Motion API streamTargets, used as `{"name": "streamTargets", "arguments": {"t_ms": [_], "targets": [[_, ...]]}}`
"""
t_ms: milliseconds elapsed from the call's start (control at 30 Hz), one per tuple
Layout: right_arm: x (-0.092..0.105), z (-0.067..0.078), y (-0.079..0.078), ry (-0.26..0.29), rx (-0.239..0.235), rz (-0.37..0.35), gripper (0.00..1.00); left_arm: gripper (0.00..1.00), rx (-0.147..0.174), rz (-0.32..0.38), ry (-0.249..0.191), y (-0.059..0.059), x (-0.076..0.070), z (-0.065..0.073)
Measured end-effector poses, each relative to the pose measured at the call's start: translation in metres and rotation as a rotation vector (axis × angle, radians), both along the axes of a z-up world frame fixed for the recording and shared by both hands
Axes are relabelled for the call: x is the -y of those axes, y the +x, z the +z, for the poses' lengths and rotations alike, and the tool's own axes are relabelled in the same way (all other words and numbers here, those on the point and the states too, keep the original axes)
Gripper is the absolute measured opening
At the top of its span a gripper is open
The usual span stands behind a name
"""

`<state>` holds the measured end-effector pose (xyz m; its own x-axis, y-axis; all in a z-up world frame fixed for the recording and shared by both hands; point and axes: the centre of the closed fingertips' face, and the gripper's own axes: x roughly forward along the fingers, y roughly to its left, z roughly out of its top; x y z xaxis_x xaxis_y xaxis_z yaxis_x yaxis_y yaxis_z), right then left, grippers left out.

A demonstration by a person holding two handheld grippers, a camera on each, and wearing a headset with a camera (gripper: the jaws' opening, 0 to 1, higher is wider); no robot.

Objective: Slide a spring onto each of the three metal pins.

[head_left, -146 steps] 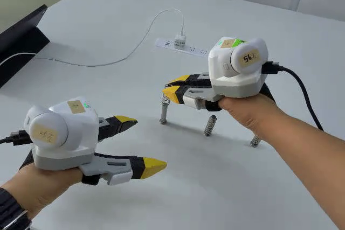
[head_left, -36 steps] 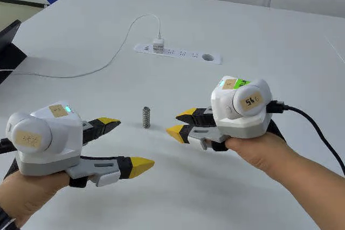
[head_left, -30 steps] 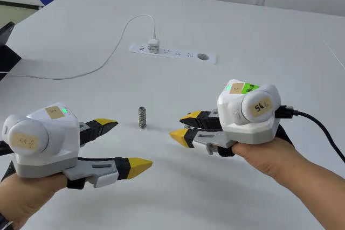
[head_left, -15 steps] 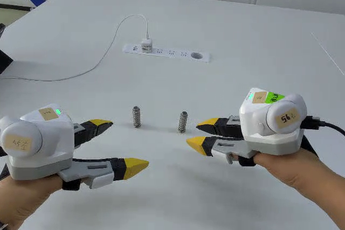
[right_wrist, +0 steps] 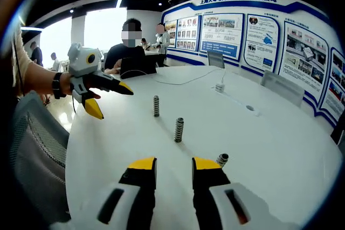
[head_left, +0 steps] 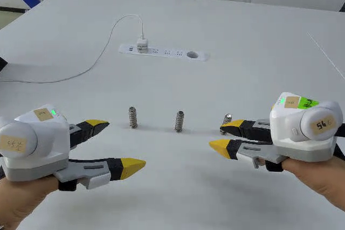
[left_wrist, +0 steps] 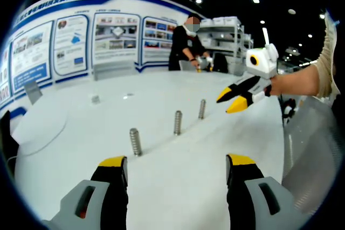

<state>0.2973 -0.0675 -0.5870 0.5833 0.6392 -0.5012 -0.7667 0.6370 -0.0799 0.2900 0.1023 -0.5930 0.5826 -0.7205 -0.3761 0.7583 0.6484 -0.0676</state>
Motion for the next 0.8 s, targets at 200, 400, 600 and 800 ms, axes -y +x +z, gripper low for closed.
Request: {"name": "streamTargets", "arguments": {"t_ms": [200, 400, 600, 800], "targets": [[0.016, 0.0, -0.005, 0.0, 0.009, -0.007, 0.31, 0.76, 0.001, -0.003, 0.003, -0.001, 0.0, 0.001], [0.034, -0.005, -0.01, -0.002, 0.003, -0.033, 0.35, 0.76, -0.003, 0.004, 0.008, -0.002, -0.003, -0.001], [0.047, -0.007, -0.012, 0.006, -0.001, -0.052, 0.4, 0.76, -0.005, 0.005, 0.009, -0.001, -0.003, -0.001], [0.052, -0.004, -0.01, 0.025, 0.005, -0.069, 0.47, 0.77, -0.008, 0.003, 0.012, -0.002, -0.003, -0.003]]}}
